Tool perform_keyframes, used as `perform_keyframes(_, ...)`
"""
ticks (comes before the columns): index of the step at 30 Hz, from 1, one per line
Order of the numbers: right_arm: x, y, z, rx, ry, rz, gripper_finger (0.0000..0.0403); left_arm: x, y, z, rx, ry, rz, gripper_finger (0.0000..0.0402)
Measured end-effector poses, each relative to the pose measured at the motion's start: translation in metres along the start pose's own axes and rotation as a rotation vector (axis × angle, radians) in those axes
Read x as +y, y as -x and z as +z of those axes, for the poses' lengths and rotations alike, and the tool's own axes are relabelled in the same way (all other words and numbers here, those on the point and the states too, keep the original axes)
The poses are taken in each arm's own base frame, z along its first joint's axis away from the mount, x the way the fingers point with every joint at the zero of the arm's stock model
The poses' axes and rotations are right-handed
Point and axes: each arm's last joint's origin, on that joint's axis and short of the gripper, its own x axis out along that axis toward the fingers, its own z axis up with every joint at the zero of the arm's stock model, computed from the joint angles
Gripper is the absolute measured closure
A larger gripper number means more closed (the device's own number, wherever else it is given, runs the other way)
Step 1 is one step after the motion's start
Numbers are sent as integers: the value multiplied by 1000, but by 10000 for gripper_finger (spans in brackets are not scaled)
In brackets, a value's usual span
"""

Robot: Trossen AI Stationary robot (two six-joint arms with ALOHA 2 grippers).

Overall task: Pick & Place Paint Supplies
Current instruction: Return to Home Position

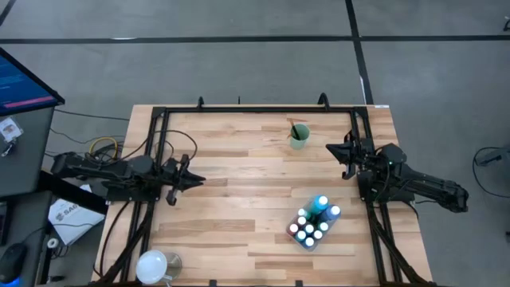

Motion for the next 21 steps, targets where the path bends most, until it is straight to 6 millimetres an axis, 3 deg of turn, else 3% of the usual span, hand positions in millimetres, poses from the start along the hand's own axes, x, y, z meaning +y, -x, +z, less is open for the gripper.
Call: perform_keyframes(21,0,0,0,0,0,0,398,0,-1,-1,10,1,2,394)
